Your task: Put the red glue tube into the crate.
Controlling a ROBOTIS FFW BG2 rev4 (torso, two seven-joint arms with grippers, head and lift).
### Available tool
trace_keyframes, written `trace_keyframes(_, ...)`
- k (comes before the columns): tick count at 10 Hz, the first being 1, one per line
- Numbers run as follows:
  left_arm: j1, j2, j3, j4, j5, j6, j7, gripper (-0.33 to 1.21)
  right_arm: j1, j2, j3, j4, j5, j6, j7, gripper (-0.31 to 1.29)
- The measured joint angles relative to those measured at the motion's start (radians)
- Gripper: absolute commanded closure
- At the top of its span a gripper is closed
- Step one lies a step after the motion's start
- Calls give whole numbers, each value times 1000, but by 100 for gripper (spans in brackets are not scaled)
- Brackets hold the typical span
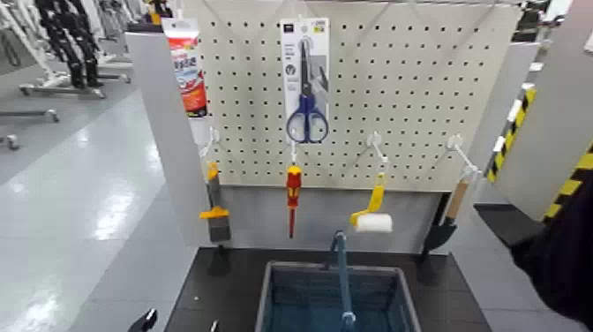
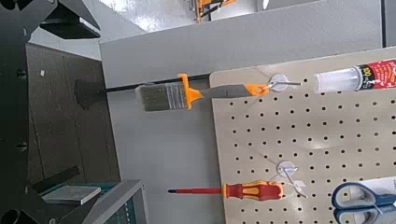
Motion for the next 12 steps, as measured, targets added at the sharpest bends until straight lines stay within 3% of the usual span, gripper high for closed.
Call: trace_keyframes(12,-5,-2,7,7,1,-15,1,7,0,0,0,1,0,1,-1,6)
